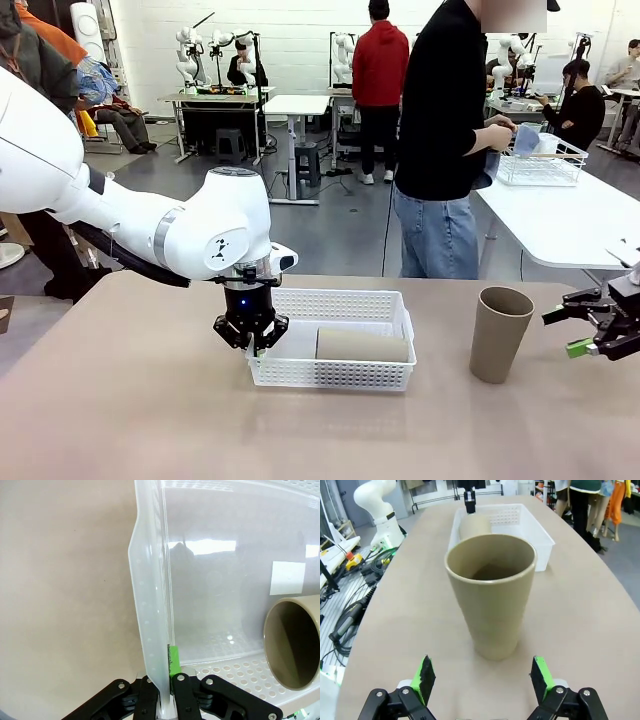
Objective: Clean and organize the cups into the basket.
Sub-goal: Pick up the Reusable plastic cup from the right side of the table and stack it inside the Organizing basket in the center of the table.
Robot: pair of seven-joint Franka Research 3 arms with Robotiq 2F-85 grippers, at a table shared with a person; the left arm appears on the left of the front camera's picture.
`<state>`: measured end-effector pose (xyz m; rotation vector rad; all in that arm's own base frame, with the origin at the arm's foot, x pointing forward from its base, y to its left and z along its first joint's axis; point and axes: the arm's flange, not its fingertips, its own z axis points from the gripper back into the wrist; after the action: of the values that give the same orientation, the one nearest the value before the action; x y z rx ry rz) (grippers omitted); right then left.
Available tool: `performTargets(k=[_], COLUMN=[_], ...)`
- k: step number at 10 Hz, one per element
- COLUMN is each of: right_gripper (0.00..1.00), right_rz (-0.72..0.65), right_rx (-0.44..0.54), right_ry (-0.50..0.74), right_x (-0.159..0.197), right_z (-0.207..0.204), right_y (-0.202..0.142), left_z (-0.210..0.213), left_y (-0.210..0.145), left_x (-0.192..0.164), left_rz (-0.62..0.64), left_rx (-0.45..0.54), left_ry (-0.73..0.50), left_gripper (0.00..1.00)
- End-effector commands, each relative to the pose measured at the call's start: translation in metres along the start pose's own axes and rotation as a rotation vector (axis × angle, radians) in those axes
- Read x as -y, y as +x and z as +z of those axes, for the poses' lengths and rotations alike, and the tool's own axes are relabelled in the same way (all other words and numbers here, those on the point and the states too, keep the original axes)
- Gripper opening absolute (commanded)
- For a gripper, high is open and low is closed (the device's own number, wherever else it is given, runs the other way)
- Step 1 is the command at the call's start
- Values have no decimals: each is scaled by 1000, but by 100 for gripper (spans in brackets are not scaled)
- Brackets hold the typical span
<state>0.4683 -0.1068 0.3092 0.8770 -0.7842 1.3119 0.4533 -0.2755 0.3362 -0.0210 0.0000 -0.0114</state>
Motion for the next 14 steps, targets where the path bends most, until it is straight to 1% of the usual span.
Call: performTargets(k=[1,4,11,14], right_gripper=[100,100,100,100], right_rz=[-25,-67,-18,-29], right_rx=[0,-17,-45,-43], right_ry=[-29,-24,50,90], right_x=[17,28,28,31], right_z=[-12,-31,-84,-103], right_y=[-6,-14,6,8], left_z=[-2,-2,-2,-2], left_y=[-2,-2,-2,-2], left_x=[-3,-3,-3,-3], left_rz=[-5,-5,-5,-5], left_rx=[2,2,2,2], left_ry=[-5,-5,-5,-5], left_gripper=[0,0,0,0])
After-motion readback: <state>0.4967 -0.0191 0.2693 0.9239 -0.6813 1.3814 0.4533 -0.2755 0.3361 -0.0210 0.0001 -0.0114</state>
